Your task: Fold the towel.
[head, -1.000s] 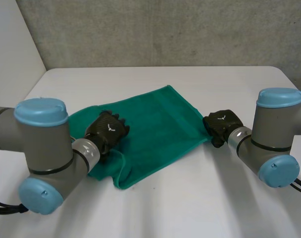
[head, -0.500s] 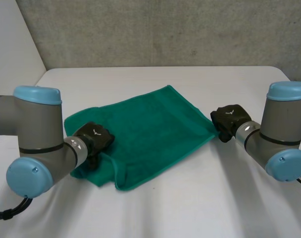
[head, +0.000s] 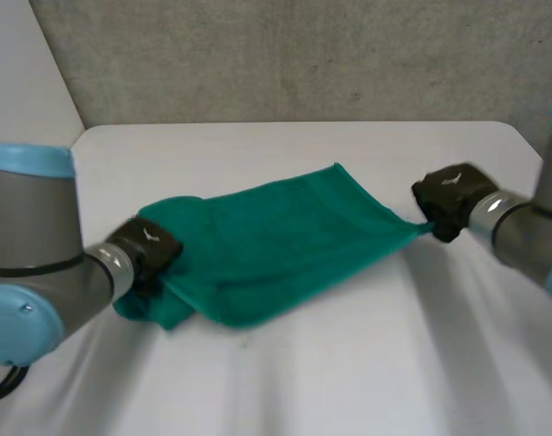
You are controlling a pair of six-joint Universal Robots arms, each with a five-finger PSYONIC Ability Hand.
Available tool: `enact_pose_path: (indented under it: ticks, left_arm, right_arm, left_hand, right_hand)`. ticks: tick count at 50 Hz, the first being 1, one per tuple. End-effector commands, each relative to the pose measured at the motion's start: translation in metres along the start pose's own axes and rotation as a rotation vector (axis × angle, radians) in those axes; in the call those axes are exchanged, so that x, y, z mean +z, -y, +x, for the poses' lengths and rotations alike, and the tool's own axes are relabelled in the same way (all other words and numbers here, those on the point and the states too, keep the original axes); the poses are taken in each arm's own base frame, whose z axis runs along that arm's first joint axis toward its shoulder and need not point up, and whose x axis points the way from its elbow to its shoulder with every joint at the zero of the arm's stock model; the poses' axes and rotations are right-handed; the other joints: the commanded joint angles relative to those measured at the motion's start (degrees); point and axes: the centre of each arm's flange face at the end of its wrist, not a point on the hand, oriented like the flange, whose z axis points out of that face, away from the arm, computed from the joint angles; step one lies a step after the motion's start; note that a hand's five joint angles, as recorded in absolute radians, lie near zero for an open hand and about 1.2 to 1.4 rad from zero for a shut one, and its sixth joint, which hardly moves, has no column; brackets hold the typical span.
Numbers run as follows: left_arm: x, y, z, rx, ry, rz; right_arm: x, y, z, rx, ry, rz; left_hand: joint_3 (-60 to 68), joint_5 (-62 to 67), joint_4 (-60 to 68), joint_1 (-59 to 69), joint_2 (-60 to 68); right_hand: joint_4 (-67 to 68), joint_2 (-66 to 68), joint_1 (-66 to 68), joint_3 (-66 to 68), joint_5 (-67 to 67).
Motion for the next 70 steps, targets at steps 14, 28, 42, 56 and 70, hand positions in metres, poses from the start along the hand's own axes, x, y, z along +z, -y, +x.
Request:
enact_pose_path:
  ticks: [14, 28, 42, 56, 70]
  left_arm:
    - [-0.063, 0.004, -0.037, 0.035, 0.162, 0.056]
    - [0.014, 0.036, -0.085, 0.147, 0.38, 0.087]
    - [-0.072, 0.173, -0.17, -0.023, 0.925, 0.836]
    - [0.013, 0.054, -0.106, -0.109, 0.628, 0.47]
    - [0.041, -0.019, -0.033, -0.104, 0.379, 0.279]
  right_arm:
    - [-0.096, 0.016, 0.015, -0.351, 0.107, -0.21]
    - [-0.008, 0.017, 0.032, -0.399, -0.016, -0.214]
    - [-0.093, 0.192, 0.137, -0.07, -0.682, 0.712]
    - [-0.019, 0.049, 0.046, -0.119, -0.279, 0.214]
    - [0.012, -0.039, 0.002, -0.1, -0.089, -0.093]
  left_hand:
    - [12.3, 15.0, 11.8, 16.2, 11.7]
    - [12.3, 15.0, 11.8, 16.2, 11.7]
    - [12.3, 15.0, 11.8, 16.2, 11.7]
    - [12.3, 15.0, 11.8, 16.2, 11.7]
    - [12.3, 15.0, 11.8, 16.2, 11.7]
  right_hand:
    - [11.8, 12.5, 23.6, 12.2, 13.2]
    - [11.8, 12.5, 23.6, 12.2, 13.2]
    - [11.8, 12.5, 23.6, 12.2, 13.2]
    - [11.8, 12.5, 23.6, 12.2, 13.2]
    - [11.8, 12.5, 23.6, 12.2, 13.2]
